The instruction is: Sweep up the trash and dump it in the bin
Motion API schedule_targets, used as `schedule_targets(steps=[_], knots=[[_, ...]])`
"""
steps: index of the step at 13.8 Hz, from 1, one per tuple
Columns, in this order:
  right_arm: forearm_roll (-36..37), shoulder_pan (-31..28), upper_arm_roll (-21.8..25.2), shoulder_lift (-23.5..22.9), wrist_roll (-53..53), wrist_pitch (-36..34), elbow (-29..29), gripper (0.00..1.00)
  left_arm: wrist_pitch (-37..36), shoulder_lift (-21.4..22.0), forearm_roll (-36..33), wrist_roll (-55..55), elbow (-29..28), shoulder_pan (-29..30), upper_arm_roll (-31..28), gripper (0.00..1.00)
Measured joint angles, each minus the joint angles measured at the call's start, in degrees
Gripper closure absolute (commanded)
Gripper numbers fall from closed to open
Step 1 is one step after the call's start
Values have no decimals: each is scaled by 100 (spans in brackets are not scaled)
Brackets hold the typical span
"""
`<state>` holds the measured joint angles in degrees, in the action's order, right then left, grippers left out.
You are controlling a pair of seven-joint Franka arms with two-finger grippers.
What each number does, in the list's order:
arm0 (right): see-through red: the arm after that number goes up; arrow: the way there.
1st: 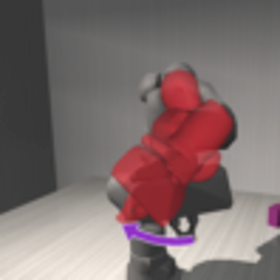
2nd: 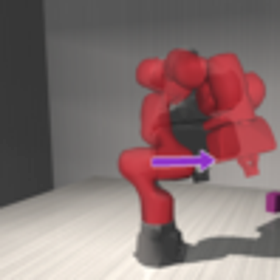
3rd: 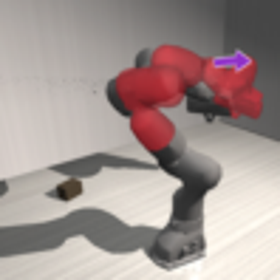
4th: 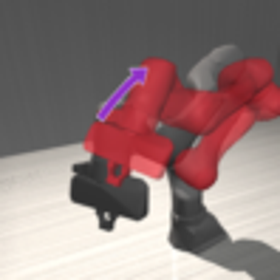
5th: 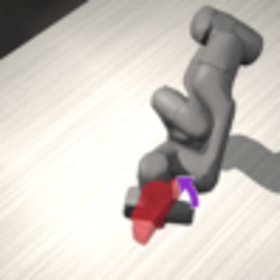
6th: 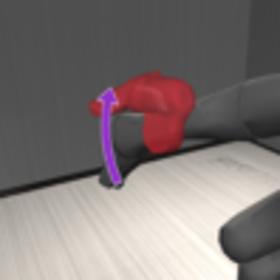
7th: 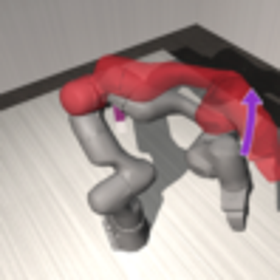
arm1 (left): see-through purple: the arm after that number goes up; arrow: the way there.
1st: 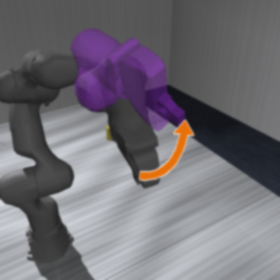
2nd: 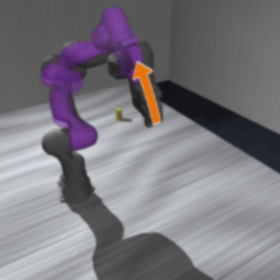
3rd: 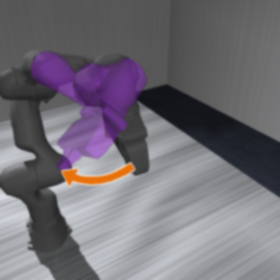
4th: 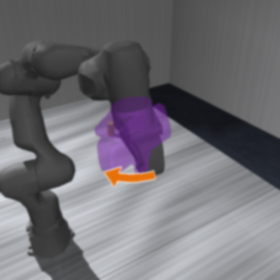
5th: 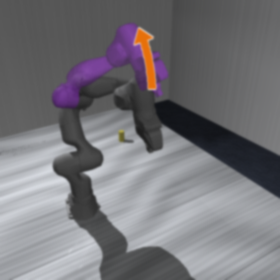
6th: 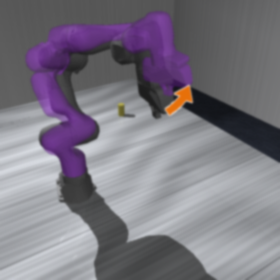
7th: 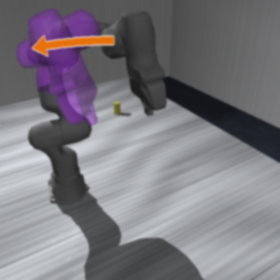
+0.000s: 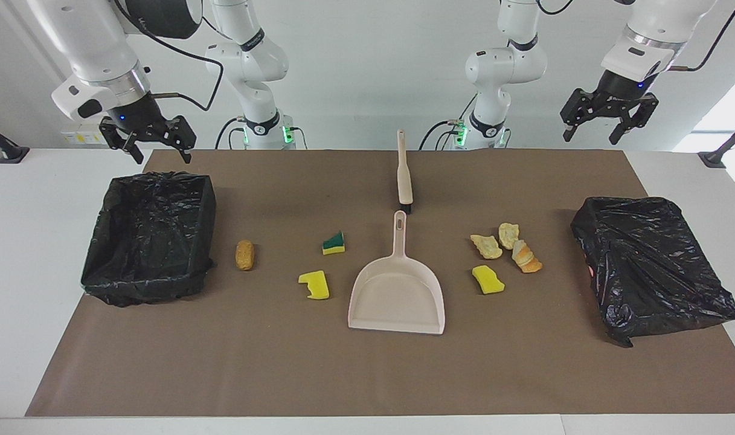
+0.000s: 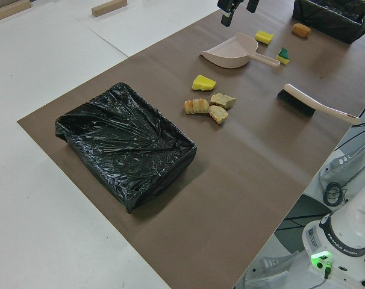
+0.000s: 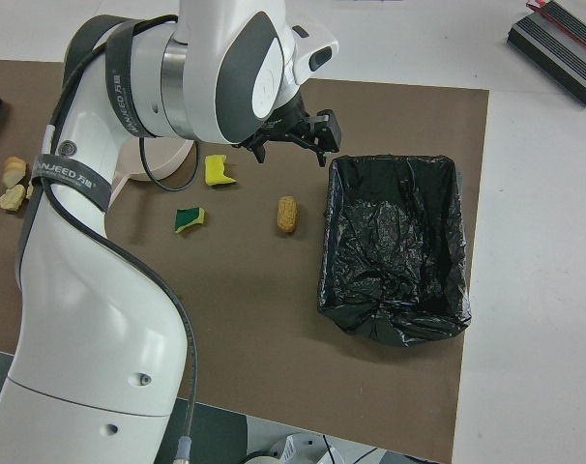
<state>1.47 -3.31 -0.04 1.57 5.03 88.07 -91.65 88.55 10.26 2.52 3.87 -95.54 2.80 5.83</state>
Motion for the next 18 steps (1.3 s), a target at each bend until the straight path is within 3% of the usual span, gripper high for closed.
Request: schedule_targets(steps=[18], knots=[[-4,-1,-19,24,-31,-1,36,0,-156,43,-85,-1,30,2,-36,0]])
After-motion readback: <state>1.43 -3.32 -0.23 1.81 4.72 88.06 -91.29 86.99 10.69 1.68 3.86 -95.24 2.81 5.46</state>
